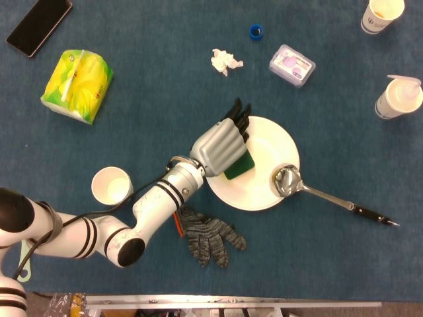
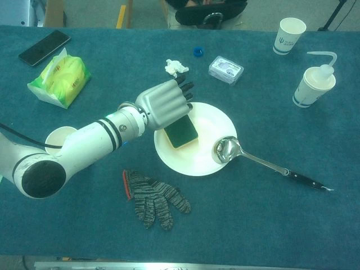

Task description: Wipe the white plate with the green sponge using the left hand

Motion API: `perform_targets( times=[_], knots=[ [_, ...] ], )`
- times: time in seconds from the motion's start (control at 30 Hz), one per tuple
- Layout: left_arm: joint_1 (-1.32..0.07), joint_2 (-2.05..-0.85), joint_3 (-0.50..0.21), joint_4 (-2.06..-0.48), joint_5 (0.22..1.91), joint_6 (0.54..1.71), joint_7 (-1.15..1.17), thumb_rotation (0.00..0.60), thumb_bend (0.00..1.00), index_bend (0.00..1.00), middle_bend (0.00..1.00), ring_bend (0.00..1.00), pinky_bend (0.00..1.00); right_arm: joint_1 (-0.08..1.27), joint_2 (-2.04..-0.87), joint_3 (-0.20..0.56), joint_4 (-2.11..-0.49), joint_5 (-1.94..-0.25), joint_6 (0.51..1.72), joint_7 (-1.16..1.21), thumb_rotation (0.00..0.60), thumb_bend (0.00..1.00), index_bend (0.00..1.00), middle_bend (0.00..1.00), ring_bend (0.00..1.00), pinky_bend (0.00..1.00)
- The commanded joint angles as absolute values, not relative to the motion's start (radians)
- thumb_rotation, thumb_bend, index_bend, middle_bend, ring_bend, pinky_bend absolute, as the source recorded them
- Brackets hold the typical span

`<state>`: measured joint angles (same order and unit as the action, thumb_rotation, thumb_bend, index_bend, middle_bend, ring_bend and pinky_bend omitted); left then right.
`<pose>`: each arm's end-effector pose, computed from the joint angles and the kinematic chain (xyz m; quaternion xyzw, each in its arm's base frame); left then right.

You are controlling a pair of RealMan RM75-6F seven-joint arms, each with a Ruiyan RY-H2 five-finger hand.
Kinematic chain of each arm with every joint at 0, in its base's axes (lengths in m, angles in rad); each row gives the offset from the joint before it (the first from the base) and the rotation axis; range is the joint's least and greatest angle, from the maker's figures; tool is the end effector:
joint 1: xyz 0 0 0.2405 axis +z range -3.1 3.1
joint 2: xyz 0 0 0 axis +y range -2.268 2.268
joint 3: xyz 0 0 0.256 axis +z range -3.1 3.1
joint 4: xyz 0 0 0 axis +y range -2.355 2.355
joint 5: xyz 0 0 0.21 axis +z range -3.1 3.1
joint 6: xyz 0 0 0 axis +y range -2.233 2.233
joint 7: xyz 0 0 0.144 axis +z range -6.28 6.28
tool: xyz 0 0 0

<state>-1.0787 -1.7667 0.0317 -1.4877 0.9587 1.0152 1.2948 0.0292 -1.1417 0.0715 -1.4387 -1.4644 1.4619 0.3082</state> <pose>-0.0557 0.2971 -0.1044 -0.8919 0.0691 -0.1929 0.4032 -0.3565 -0.1683 0.1738 0.5289 -0.4539 0.4169 0.5835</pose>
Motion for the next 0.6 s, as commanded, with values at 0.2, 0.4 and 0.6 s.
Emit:
perform_targets(
  times=[0.2, 0.4, 0.6],
  knots=[
    [-1.076, -1.755, 0.046, -1.533, 0.976, 1.017, 1.301, 0.6, 0.28, 0.34, 0.2, 0.05, 0.08, 0.03, -1.142, 0.071, -1.439, -1.467, 1.462, 0.309, 0.6, 0.26, 0.3, 0.29, 0.2, 0.32],
    [-1.075, -1.759, 0.044, -1.496, 0.976, 1.01, 1.295, 0.6, 0.29, 0.34, 0.2, 0.05, 0.08, 0.027, -1.139, 0.071, -1.441, -1.466, 1.466, 0.309, 0.6, 0.26, 0.3, 0.29, 0.2, 0.32],
    [-1.07, -1.767, 0.038, -1.434, 0.977, 1.018, 1.296, 0.6, 0.28, 0.34, 0.2, 0.05, 0.08, 0.027, -1.139, 0.07, -1.441, -1.469, 1.468, 0.311, 0.6, 0.26, 0.3, 0.29, 0.2, 0.32]
  ],
)
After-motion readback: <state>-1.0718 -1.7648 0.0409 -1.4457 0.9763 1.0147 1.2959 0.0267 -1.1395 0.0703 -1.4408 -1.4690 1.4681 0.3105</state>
